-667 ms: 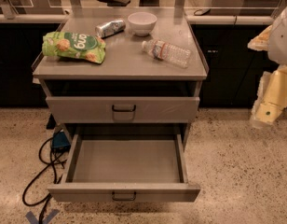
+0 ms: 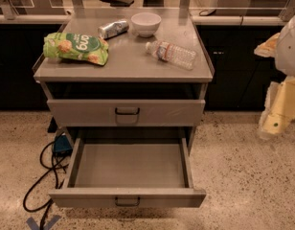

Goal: Close middle drawer

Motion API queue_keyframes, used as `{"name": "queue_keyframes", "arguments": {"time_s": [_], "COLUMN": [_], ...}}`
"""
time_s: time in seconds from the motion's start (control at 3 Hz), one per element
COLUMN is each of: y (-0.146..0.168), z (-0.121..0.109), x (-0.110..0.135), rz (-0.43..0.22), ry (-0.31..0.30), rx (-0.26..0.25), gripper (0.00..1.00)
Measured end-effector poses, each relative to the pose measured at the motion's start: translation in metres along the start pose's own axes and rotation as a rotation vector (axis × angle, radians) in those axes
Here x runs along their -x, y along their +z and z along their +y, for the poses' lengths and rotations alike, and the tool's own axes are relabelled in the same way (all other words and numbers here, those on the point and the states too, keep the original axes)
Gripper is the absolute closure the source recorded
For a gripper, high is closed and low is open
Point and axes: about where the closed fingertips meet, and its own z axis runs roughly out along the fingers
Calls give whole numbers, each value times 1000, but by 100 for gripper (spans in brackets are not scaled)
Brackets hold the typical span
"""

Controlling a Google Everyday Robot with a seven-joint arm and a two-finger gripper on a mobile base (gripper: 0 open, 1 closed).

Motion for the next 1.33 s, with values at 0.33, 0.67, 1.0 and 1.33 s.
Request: {"name": "queue_keyframes", "arguments": {"time_s": [0.33, 0.67, 1.0, 1.33], "y": [23, 99, 216, 329], "z": [30, 71, 125, 175], "x": [-3, -30, -64, -104], "rz": [-50, -178, -297, -298], "ry": [-69, -63, -34, 3], "rx": [-11, 54, 166, 254], "gripper": [0, 0, 0, 0]}}
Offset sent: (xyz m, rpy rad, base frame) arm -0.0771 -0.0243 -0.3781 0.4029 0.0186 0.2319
